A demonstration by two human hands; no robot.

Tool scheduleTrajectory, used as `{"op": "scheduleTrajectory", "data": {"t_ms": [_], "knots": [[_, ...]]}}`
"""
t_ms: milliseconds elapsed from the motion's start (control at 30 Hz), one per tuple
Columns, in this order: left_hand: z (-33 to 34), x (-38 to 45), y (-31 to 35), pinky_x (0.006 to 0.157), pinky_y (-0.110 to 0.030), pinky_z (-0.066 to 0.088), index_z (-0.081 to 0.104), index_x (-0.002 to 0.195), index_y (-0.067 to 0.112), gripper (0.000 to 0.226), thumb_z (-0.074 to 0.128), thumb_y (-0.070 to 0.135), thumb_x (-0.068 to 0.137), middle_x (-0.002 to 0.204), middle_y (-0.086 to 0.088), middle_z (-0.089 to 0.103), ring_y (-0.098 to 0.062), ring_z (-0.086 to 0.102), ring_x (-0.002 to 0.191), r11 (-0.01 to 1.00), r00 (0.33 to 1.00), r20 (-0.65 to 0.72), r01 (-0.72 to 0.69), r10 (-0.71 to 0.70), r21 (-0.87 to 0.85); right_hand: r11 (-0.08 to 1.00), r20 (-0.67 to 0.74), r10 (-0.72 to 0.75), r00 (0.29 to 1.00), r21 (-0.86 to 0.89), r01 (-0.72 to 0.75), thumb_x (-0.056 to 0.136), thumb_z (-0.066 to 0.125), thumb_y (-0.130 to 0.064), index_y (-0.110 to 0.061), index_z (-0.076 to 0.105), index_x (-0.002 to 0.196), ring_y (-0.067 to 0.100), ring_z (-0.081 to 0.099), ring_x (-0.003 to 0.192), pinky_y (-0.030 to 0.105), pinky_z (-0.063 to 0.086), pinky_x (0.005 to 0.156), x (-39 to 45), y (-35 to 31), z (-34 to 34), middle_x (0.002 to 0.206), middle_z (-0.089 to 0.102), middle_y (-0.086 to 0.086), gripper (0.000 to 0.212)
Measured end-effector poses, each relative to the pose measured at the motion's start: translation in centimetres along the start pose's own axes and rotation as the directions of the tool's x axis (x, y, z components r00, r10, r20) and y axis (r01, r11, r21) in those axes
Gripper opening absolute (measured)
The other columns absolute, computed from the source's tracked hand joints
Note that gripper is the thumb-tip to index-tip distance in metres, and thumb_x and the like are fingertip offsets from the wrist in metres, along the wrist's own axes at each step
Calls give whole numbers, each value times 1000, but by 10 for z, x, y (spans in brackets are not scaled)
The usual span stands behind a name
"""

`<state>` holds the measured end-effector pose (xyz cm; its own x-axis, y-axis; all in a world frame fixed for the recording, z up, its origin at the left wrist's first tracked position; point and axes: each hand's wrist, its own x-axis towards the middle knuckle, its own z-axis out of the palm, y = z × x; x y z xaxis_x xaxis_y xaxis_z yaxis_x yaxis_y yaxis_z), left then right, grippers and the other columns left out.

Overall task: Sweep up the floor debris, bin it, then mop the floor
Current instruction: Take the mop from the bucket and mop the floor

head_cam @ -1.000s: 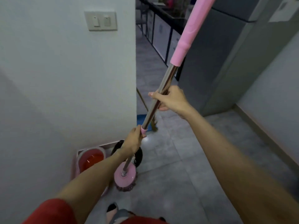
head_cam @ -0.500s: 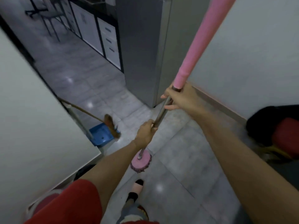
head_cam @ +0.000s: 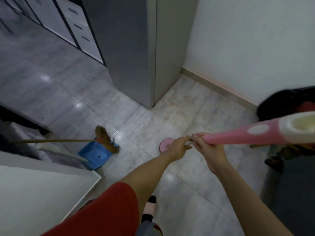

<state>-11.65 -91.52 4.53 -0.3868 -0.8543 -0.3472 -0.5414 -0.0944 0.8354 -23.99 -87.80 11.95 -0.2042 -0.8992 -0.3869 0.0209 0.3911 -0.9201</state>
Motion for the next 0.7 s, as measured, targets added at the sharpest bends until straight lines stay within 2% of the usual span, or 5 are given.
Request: {"op": "scheduleTrajectory", "data": {"t_ms": [100,233,367,533,700], "knots": [[16,14,2,102,-27,39,49,135,11,40,53,14,95,136,-14,54,-26,51,125,998,999,46,2,-5,62,1000,91,-16,996,-14,17,85,71,-6,-9,64,104,31,68,103,43,56,91,0,6,-25,103,69,17,21],[43,18,8,107,-39,40,44,139,11,46,56,18,94,135,-13,53,-27,49,125,997,993,111,-53,46,56,998,285,-24,958,-46,38,83,76,-12,-12,63,114,32,68,106,44,57,91,-10,-11,-71,110,70,16,34],[67,12,19,105,-32,38,43,138,11,50,58,27,93,135,-11,52,-23,48,125,993,996,17,-88,87,74,982,446,-56,893,-134,129,77,81,-9,-18,64,119,29,67,108,41,59,86,-30,-47,-115,116,67,10,46],[93,-7,48,91,-18,37,50,130,11,40,58,25,94,124,-10,57,-19,53,112,980,978,-78,-191,196,63,961,481,-22,876,-231,151,75,77,6,-10,65,120,21,67,108,25,57,81,-59,-72,-159,117,69,6,49],[126,-38,74,91,-30,45,54,124,9,34,60,21,92,115,-10,61,-20,55,104,951,948,-86,-299,305,80,980,383,183,906,-1,-197,75,69,8,2,65,119,37,69,102,35,61,76,-92,-58,-191,116,69,21,45]]}}
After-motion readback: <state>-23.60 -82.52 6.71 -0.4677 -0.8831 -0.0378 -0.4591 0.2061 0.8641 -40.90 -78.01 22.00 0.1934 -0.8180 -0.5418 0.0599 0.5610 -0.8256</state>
